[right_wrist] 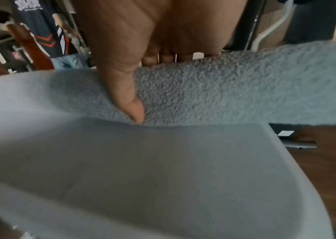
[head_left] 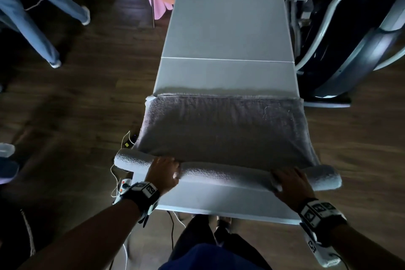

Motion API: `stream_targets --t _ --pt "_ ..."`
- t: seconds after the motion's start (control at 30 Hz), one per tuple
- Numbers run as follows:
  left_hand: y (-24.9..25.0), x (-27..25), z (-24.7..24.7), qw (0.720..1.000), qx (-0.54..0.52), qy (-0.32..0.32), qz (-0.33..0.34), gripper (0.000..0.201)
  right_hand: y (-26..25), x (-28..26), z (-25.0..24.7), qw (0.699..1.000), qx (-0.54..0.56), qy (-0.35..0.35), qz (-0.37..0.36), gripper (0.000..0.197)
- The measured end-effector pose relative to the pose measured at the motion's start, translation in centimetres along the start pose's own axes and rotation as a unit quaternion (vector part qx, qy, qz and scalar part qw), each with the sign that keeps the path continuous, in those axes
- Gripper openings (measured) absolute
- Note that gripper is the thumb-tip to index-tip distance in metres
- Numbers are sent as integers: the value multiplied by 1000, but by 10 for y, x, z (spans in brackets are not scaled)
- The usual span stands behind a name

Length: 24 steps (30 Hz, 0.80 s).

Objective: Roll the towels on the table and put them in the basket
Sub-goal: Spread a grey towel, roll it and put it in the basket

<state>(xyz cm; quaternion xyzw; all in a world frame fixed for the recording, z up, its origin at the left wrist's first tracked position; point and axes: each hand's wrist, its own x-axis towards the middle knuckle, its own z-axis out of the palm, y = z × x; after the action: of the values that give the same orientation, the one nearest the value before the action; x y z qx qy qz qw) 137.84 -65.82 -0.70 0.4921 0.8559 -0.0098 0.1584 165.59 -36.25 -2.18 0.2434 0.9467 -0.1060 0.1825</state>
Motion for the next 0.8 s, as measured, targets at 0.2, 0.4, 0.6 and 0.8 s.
stream_targets --t 0.2,0.4,0.6,0.8 --pt "-10 23 -13 997 50 -12 -50 55 5 19 -25 998 26 24 57 61" --pt "-13 15 -13 1000 19 0 -3 25 11 3 -4 999 36 -2 21 57" --pt "-11 37 -31 998 42 -51 -3 48 18 27 -26 997 -2 -47 56 45" --pt "-13 31 -9 997 50 -66 6 50 12 19 -24 997 13 -17 70 62"
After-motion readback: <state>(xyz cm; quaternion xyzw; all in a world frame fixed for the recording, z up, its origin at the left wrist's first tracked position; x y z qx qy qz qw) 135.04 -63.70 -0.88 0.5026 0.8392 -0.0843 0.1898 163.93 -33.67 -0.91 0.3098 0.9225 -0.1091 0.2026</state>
